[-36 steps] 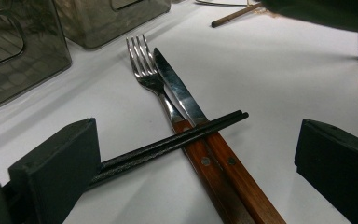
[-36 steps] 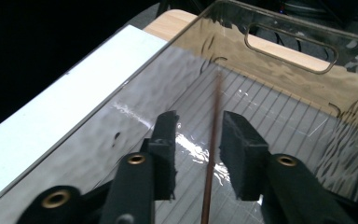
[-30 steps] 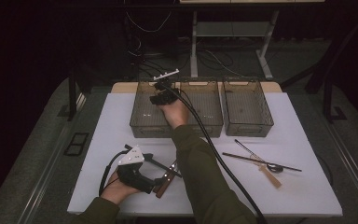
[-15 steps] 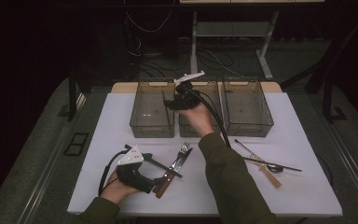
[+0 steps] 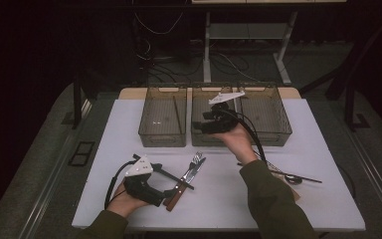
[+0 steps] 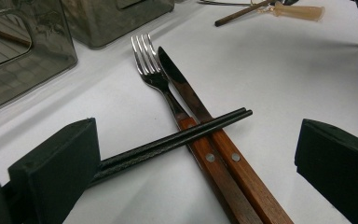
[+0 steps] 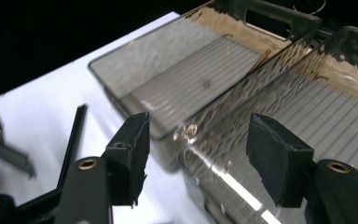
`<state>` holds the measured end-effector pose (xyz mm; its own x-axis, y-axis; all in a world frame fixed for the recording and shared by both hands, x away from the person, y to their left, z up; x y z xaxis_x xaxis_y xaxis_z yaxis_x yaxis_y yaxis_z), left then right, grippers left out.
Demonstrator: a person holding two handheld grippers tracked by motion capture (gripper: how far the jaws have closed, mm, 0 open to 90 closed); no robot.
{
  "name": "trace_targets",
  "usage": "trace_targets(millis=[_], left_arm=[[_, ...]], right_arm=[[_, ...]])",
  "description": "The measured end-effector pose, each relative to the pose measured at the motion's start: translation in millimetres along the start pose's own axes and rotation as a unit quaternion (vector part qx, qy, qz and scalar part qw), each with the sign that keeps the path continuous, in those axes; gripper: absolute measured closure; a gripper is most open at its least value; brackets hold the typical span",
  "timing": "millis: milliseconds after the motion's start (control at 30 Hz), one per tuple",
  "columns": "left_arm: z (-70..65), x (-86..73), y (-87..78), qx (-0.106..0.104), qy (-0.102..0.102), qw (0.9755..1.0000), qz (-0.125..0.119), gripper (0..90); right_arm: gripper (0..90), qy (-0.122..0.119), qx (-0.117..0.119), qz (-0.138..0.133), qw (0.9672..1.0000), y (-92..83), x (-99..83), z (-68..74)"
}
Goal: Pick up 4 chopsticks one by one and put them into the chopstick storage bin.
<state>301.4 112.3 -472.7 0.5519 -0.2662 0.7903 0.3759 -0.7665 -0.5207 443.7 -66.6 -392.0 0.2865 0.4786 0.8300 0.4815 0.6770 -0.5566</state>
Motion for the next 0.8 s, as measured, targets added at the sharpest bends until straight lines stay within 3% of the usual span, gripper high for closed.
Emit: trace_targets(millis=[267,400,800], left_arm=[[0.5,-0.6,0.4,0.002,0.004,1.0000,0.004,0.0],[0.6,-0.8,0.5,0.003,0.003,1.0000,0.004,0.0],[0.3,-1.7,2.8,0.007,0.005,0.9999,0.006,0.0]], right_arm=[[38.2,-0.027,0.015,0.003,0.9995,-28.9,-25.0,3.6],[37.0,-0.025,0.025,0.002,0.9994,-44.8,-38.7,2.3],[40.4,-0.032,0.014,0.025,0.9991,-95.1,-88.1,-9.9]])
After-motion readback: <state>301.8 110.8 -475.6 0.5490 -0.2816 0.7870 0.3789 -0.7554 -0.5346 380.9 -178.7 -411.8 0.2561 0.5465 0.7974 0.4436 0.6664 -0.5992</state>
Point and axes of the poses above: each handheld gripper's, and its own axes: y roughly forward along the jaws, x roughly out of its top, z roughly to its left, the point moved 7 cm from there along y, roughly forward along the jaws, and after that the axes turned 13 degrees about -y, right-handed, at the moved point
